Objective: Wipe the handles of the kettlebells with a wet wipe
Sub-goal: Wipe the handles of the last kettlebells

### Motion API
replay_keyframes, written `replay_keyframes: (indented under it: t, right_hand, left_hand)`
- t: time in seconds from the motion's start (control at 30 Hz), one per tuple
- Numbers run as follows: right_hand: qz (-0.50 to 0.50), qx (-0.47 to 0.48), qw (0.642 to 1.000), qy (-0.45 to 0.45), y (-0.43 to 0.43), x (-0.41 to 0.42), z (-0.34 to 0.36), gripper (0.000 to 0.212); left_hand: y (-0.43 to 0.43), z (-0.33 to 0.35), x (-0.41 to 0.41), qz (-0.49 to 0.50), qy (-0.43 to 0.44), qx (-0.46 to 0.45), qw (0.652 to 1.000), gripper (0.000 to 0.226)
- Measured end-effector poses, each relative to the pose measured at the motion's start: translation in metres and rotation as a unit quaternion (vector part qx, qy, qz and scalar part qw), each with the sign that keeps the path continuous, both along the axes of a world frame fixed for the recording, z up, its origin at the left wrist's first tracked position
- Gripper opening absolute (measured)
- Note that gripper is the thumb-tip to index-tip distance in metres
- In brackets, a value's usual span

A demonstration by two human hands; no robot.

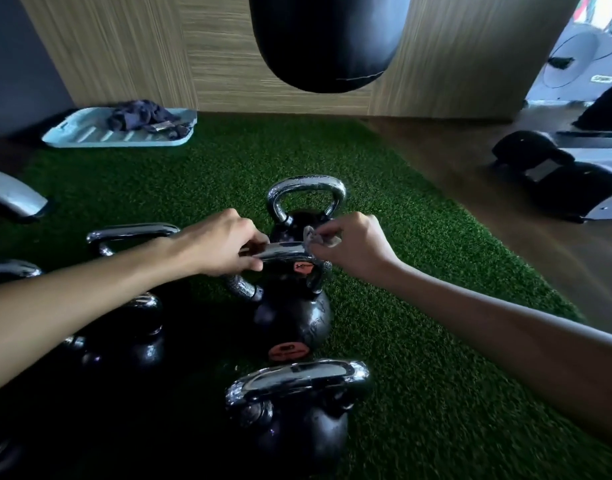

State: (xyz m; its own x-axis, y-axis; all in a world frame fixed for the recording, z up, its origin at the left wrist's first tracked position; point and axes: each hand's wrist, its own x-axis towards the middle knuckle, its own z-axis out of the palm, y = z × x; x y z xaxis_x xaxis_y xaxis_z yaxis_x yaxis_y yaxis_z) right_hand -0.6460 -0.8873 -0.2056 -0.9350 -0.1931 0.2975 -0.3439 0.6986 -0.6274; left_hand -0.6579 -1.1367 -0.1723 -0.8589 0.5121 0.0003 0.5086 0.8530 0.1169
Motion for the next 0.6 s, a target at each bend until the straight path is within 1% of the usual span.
replay_keyframes:
  t: [0.1, 0.2, 0.27, 0.47, 0.53, 0.57, 0.6]
  right_hand:
    - [-0.001, -0.028, 1.0, -0.002, 0.0, 0.0, -0.004, 0.013]
    - [-0.003, -0.082, 0.995, -0.051, 0.007, 0.004, -0.019, 0.018]
    - [-0.004, -0.105, 0.992, -0.068, 0.005, 0.008, -0.027, 0.018]
    - [-0.005, -0.101, 0.995, -0.026, -0.016, 0.002, -0.024, 0.023]
    - [-0.002, -0.137, 0.99, -0.029, -0.016, 0.002, -0.029, 0.017]
    - [0.0, -0.172, 0.984, -0.044, -0.015, 0.004, -0.034, 0.016]
    - [-0.003, -0.184, 0.981, -0.063, -0.012, 0.005, -0.043, 0.017]
  left_hand:
    - [-0.01, 0.0, 0.0, 0.006, 0.006, -0.007, 1.0, 0.038]
    - [-0.024, -0.002, 0.001, 0.023, 0.009, -0.005, 1.0, 0.041]
    - [-0.032, -0.003, 0.003, 0.032, 0.009, -0.005, 0.999, 0.044]
    - [-0.051, -0.007, 0.007, 0.048, 0.011, 0.02, 0.999, 0.062]
    - [-0.052, -0.008, 0.006, 0.048, 0.015, 0.014, 0.999, 0.06]
    - [-0.052, -0.008, 0.006, 0.05, 0.017, 0.008, 0.999, 0.059]
    - [-0.052, -0.008, 0.005, 0.052, 0.018, 0.003, 0.998, 0.059]
